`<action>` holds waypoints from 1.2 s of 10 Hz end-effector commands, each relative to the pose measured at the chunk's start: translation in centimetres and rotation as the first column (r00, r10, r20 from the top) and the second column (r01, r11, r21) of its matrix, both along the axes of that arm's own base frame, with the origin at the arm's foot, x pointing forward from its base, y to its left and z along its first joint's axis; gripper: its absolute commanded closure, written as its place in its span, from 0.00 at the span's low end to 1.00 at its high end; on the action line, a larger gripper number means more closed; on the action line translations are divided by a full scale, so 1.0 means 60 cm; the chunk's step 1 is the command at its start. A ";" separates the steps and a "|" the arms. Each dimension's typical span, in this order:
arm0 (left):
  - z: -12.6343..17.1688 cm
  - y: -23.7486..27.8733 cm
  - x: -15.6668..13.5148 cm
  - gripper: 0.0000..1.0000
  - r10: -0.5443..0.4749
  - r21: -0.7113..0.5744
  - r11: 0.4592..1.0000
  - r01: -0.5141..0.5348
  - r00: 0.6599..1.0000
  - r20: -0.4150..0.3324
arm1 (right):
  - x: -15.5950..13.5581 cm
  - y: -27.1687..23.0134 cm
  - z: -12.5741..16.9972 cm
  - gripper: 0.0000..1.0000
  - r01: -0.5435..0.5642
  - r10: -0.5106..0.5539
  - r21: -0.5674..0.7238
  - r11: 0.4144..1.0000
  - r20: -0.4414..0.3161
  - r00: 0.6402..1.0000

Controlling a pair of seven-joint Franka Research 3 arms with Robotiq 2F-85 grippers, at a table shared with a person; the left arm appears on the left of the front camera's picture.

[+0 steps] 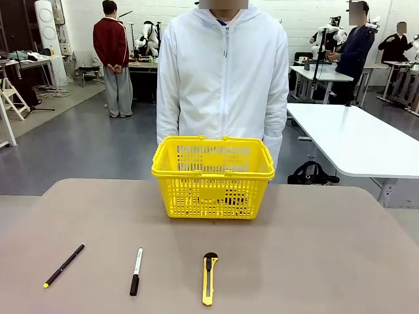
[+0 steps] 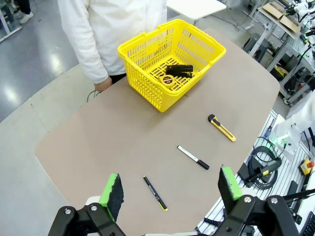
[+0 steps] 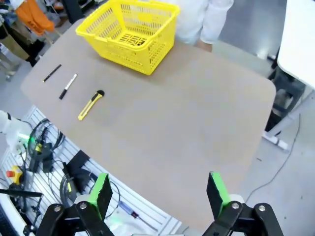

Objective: Place the items the person wants into the basket.
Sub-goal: Pick up the item the person points to and place it in the Market Basket.

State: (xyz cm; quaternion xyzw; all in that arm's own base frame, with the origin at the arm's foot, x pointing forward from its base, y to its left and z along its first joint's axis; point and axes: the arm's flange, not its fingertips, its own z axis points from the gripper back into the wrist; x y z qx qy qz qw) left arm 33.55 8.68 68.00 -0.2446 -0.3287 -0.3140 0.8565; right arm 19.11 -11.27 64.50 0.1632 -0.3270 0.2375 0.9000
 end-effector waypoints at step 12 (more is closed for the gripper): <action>-0.001 0.003 -0.001 0.00 -0.019 -0.009 1.000 0.020 1.000 0.012 | 0.046 0.026 0.035 0.00 0.017 -0.016 -0.032 0.999 0.009 1.000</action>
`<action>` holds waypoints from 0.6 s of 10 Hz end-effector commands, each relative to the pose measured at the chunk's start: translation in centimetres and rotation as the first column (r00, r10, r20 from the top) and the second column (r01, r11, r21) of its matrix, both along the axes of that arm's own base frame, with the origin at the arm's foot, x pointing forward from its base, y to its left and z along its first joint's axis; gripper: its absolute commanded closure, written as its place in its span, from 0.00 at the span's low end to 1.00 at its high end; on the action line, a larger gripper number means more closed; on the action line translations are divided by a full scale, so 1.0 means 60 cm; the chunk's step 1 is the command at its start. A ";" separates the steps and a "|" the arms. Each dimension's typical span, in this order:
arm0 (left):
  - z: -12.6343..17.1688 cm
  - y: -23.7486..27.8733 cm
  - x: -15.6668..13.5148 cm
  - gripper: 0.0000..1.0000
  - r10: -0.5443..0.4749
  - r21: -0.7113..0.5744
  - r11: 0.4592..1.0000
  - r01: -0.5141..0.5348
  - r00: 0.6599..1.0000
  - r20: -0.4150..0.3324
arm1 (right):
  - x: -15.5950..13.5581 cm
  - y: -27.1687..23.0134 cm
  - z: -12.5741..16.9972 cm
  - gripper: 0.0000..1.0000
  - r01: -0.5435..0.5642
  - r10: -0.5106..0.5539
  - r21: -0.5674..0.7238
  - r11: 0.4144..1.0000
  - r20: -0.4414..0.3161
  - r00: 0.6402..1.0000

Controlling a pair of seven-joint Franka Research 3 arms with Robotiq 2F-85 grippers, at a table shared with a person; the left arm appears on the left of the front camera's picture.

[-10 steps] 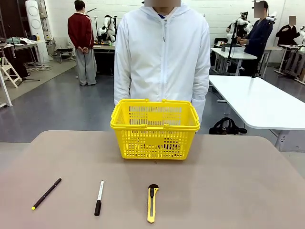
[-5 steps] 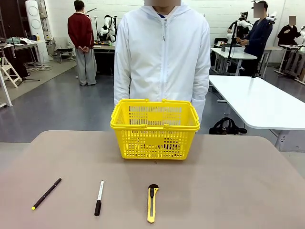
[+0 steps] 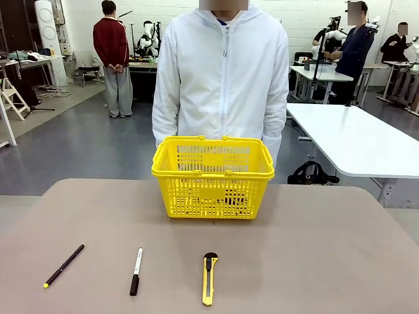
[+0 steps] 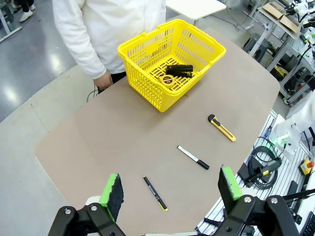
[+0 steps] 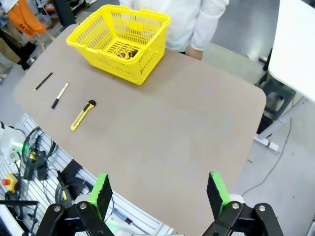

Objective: Place the items the person wants into the basket.
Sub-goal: Pick up the item the person points to and place it in the Market Basket.

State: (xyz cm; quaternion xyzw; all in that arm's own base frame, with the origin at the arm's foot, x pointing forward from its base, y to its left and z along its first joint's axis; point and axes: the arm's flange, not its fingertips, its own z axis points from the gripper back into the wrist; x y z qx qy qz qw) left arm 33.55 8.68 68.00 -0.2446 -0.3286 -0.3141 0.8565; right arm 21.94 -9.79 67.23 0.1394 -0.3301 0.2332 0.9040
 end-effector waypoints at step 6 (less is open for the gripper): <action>-0.001 0.003 -0.001 0.00 -0.019 -0.009 1.000 0.019 1.000 0.013 | -0.001 0.001 -0.011 0.00 -0.010 0.010 0.008 1.000 -0.004 1.000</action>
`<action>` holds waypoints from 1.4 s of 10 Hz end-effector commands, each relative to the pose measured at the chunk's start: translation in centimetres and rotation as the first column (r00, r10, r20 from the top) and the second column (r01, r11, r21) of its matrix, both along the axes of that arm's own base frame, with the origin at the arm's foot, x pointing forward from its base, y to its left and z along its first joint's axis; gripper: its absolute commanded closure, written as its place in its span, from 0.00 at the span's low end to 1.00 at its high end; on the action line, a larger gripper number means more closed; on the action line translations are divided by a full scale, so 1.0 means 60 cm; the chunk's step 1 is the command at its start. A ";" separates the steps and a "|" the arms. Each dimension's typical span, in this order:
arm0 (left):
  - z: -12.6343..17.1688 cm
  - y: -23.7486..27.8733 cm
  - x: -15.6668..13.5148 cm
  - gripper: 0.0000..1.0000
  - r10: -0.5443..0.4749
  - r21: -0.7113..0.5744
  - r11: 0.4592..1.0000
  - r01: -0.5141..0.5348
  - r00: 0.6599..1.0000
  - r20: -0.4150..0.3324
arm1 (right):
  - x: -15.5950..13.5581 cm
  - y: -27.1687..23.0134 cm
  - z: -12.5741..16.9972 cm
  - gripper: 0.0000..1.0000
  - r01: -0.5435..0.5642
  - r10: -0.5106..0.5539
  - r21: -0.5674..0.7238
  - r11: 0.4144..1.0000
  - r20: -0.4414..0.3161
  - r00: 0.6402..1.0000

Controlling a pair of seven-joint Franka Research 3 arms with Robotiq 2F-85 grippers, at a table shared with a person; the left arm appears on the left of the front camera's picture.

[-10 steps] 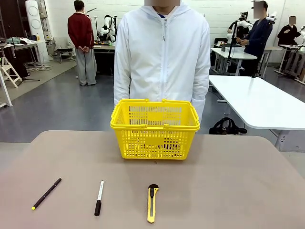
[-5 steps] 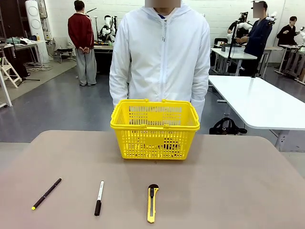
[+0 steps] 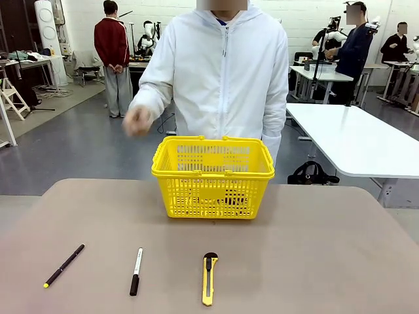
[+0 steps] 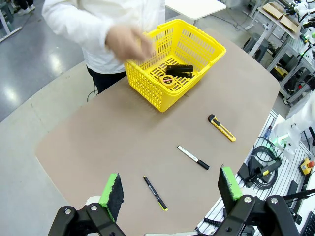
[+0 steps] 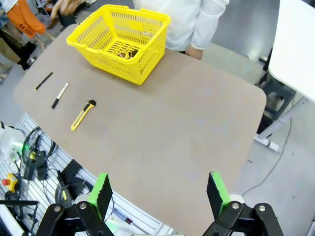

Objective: Place the items the person wants into the basket.
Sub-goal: Pick up the item the person points to and place it in the Market Basket.

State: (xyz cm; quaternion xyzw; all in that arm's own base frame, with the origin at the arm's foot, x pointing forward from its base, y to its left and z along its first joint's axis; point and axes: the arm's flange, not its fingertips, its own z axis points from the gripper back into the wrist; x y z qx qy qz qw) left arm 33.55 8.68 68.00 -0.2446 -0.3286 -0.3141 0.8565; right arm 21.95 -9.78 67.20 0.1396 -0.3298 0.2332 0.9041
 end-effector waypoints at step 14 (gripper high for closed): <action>-0.181 -0.232 0.055 0.00 0.072 0.590 0.794 0.146 0.941 -0.330 | -0.001 0.001 -0.010 0.00 -0.009 0.009 0.008 1.000 -0.004 1.000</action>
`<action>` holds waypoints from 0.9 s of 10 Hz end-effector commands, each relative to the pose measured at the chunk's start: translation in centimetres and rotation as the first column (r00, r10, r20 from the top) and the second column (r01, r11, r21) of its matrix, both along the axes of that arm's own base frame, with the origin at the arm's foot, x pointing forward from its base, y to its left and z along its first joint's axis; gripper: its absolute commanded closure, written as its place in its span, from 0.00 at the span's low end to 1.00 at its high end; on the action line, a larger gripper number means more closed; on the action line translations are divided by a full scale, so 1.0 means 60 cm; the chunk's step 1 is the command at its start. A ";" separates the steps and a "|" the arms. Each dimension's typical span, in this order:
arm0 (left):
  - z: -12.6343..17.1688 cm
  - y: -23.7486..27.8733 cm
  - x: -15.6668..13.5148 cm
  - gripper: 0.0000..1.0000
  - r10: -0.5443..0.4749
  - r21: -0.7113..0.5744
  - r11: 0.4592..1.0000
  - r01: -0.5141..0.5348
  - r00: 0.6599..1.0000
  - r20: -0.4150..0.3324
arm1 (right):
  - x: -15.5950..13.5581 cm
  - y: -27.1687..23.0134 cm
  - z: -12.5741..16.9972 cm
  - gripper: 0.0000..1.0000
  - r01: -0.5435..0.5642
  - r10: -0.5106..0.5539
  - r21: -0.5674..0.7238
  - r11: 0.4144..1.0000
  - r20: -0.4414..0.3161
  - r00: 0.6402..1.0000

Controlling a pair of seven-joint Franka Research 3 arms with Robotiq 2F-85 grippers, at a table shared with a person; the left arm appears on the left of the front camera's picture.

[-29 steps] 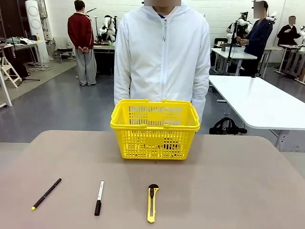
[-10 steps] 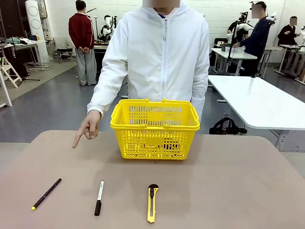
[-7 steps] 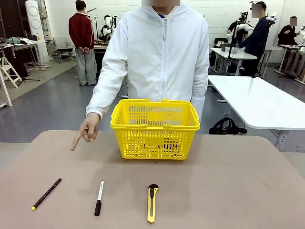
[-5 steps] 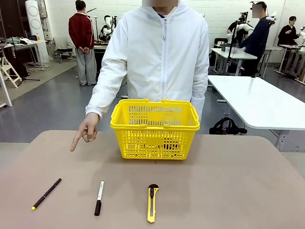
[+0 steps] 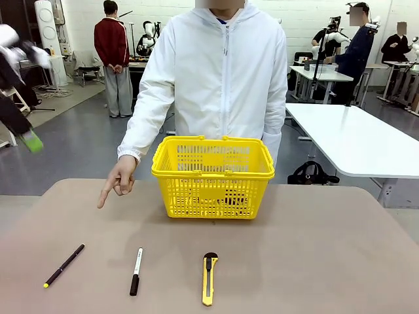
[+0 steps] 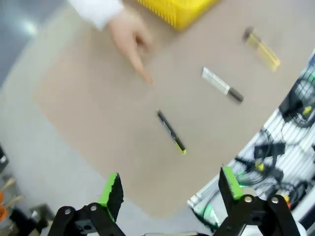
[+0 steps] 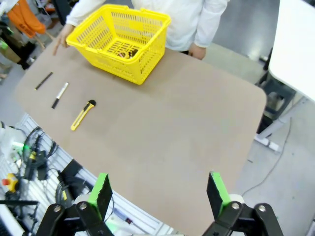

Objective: Place the items the person wants into the basket.
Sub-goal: Pick up the item the person points to and place it in the Market Basket.

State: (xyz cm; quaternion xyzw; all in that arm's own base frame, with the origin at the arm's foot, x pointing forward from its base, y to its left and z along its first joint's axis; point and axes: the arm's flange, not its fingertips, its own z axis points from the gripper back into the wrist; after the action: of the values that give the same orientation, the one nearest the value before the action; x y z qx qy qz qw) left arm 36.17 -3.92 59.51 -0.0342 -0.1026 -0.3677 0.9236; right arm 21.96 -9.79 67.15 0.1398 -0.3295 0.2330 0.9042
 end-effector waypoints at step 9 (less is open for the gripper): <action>-0.273 -0.060 0.028 0.00 0.144 0.108 0.986 -0.129 0.979 -0.143 | -0.001 0.002 -0.010 0.00 -0.010 0.010 0.008 1.000 -0.003 1.000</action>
State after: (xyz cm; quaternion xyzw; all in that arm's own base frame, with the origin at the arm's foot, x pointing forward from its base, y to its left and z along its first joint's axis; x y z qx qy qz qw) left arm 37.96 -7.24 42.88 -0.0119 -0.0150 -0.3010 0.9534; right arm 21.96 -9.80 67.14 0.1399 -0.3294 0.2329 0.9043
